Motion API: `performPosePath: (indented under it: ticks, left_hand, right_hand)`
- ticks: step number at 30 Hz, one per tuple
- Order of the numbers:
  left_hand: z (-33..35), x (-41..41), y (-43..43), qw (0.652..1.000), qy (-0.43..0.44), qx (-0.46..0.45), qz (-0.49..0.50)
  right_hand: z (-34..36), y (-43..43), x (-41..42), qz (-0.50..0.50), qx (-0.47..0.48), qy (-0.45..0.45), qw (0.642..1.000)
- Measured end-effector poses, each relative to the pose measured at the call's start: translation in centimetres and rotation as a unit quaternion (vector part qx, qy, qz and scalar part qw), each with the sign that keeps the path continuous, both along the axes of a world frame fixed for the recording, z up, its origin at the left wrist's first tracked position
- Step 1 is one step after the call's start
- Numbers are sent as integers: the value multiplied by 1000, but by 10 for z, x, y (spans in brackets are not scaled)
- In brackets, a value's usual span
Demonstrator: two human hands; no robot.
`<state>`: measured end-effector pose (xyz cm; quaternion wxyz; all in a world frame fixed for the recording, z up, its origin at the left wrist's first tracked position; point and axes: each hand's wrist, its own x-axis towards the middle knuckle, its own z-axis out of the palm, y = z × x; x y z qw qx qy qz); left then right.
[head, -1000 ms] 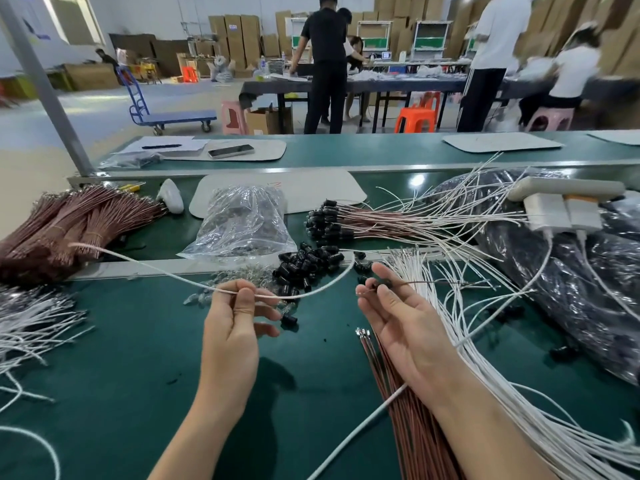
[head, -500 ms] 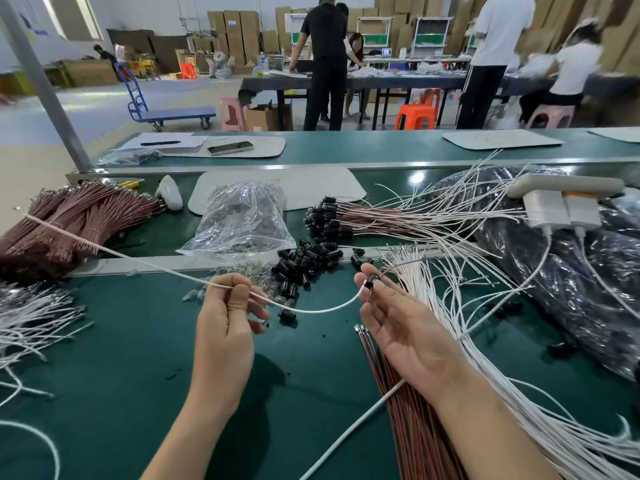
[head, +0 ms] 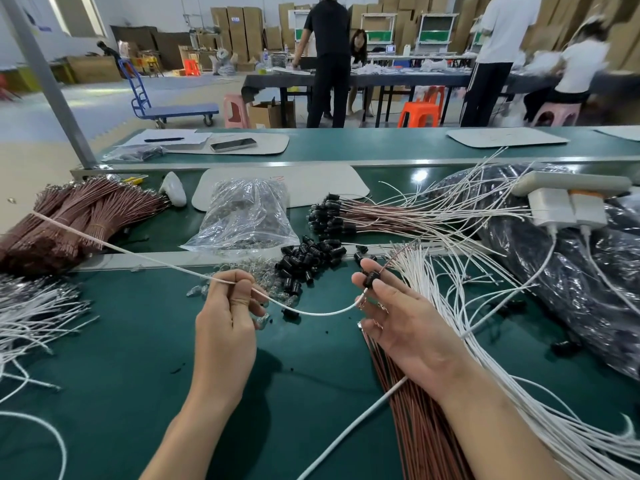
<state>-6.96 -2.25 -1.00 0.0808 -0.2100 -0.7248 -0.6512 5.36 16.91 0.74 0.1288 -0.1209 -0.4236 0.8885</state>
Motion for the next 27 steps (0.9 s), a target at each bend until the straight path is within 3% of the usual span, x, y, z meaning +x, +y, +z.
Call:
performPosePath:
  ticks: [11,27]
  left_hand:
    - [3,2,-1,998,-12,13,64]
    - [7,5,4,982,-139,121,46]
  right_hand:
    - [0,-2,1,17,41,1,999]
    - [-1,-6,0,13,15,12,1000]
